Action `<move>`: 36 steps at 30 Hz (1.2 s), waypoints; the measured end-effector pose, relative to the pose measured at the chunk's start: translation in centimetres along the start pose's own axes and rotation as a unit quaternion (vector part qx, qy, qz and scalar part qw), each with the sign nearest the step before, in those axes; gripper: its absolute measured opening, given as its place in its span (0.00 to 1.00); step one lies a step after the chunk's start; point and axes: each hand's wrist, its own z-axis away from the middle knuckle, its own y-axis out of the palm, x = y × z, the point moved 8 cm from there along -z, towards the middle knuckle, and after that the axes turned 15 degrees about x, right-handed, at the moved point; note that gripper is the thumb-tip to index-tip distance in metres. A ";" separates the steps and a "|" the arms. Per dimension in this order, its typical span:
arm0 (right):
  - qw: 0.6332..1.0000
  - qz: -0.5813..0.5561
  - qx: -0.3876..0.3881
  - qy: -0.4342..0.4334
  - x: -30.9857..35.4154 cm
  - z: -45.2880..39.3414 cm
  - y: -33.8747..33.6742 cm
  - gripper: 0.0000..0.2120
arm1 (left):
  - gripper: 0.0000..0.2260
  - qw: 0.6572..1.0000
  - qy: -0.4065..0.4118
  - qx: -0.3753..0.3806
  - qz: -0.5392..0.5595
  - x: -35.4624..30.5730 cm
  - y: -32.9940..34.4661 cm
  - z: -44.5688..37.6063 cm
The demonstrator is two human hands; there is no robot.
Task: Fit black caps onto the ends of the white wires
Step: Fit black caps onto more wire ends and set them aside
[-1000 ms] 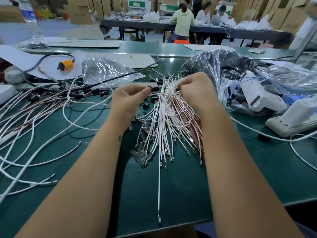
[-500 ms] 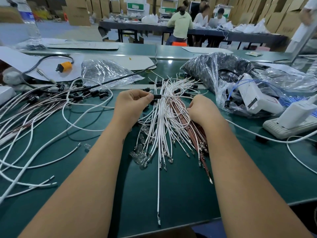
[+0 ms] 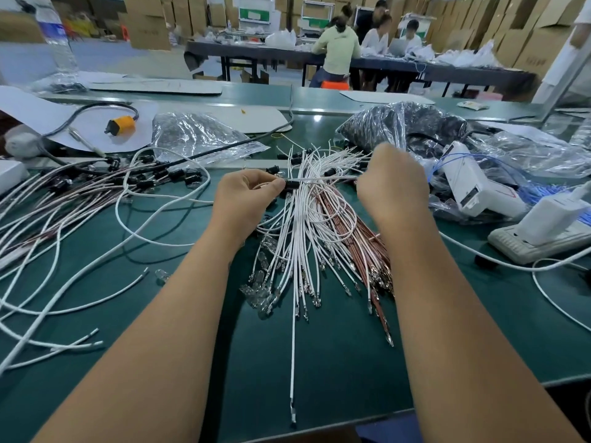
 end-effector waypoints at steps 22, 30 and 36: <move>0.984 -0.004 0.008 -0.180 8.7 2.0 7.8 0.16 | 0.05 0.968 0.061 -0.235 0.067 0.0 -5.4 1.0; 0.968 -0.032 0.028 -0.249 9.5 2.2 8.6 0.11 | 0.05 0.990 0.017 -0.135 -0.031 0.2 -4.0 0.4; 0.940 -0.146 -0.007 -0.308 9.8 3.4 6.8 0.12 | 0.04 0.990 -0.023 -0.094 -0.100 0.8 -3.2 -0.1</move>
